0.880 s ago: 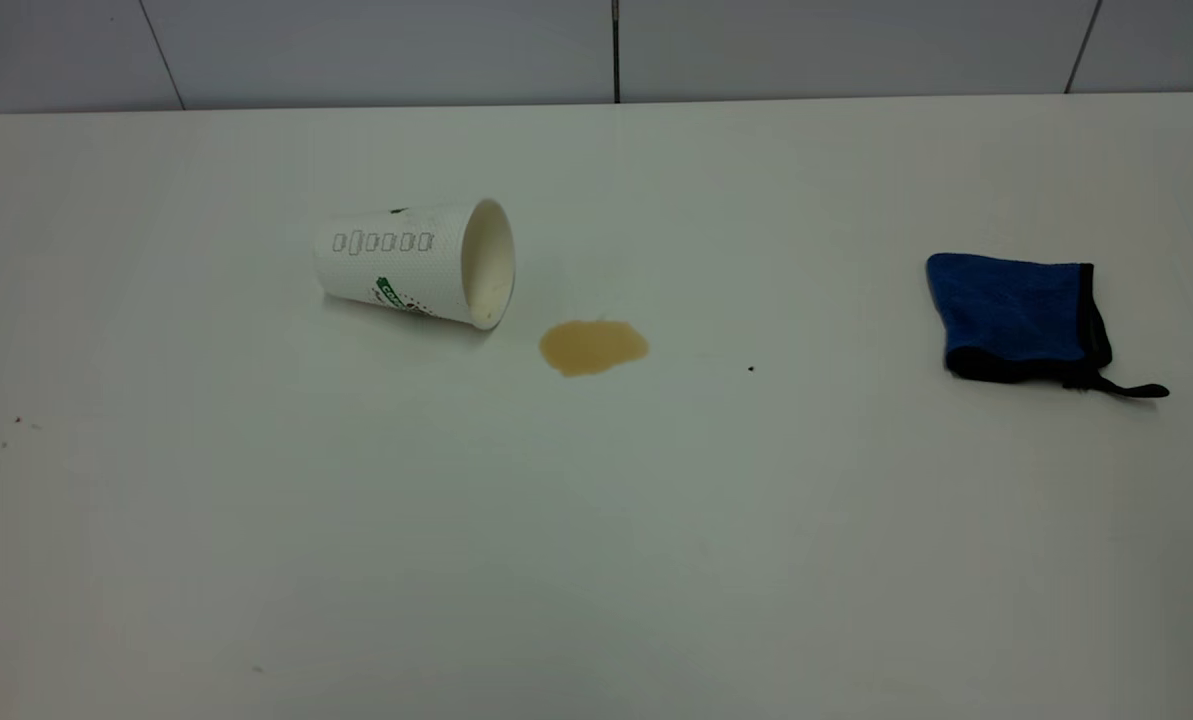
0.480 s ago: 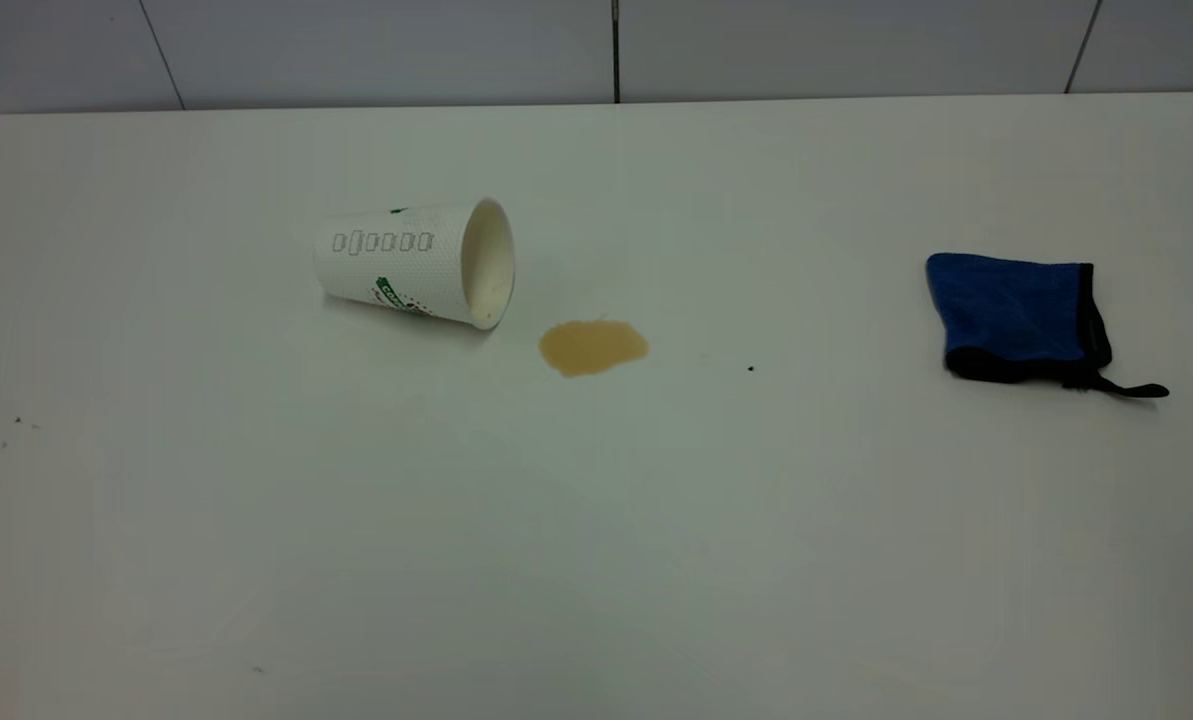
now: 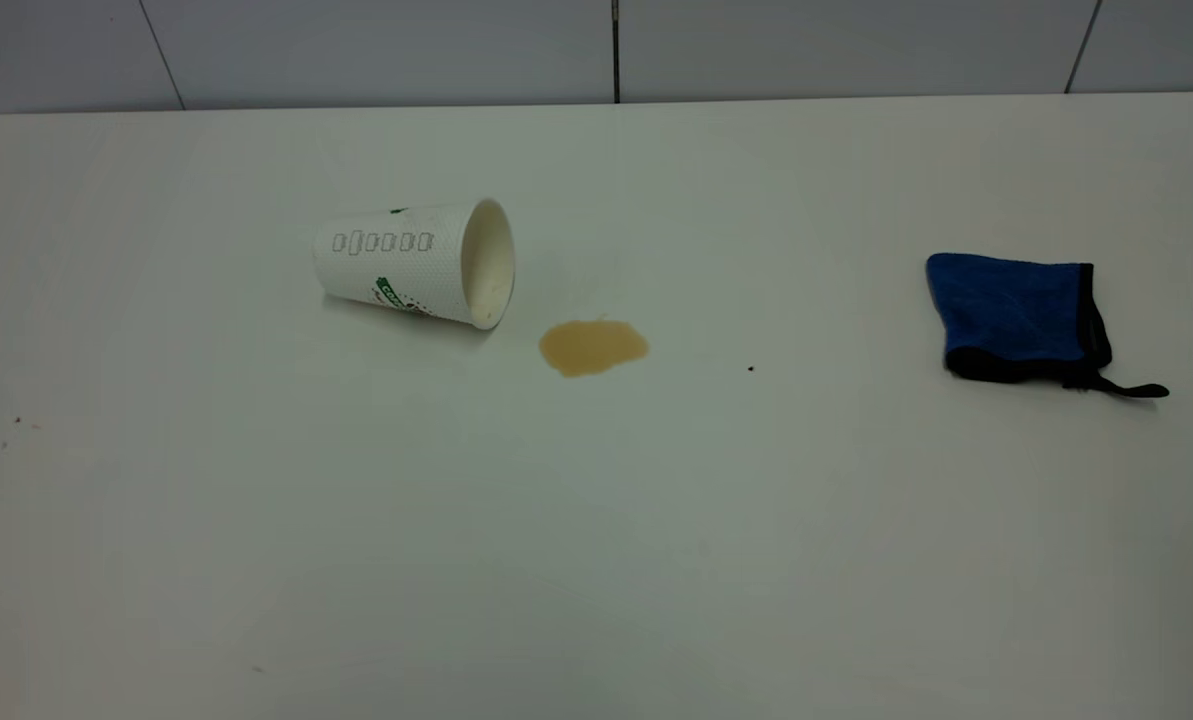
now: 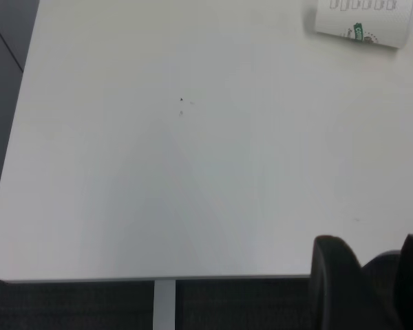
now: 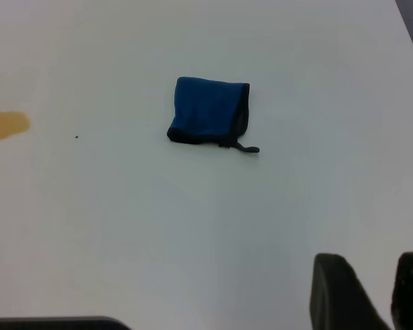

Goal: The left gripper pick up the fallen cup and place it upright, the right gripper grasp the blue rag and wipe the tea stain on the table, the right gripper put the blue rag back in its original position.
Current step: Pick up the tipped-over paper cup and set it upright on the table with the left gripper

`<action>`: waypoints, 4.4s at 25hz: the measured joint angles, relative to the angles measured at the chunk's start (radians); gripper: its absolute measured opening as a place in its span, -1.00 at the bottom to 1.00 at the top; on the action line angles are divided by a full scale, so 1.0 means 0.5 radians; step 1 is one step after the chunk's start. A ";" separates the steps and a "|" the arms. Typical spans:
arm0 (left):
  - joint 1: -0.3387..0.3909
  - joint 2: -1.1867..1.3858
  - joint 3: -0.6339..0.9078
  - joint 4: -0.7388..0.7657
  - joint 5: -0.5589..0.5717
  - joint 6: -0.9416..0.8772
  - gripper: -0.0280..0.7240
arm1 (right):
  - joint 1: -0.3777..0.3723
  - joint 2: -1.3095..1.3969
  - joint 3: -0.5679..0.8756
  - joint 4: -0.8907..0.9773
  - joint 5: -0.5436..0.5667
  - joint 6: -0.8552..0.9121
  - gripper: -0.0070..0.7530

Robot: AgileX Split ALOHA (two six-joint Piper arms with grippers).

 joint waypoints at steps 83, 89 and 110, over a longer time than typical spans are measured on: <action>-1.202 5.000 -3.133 1.000 0.032 -0.481 0.93 | 0.000 0.000 0.000 0.000 0.000 0.000 -0.36; -1.203 5.171 -3.133 1.198 -0.059 -0.561 0.87 | 0.000 0.000 0.000 0.000 0.000 0.000 -0.36; -1.185 5.424 -3.150 1.746 -0.231 -0.805 -0.61 | 0.000 0.000 0.000 -0.032 0.000 0.000 -0.36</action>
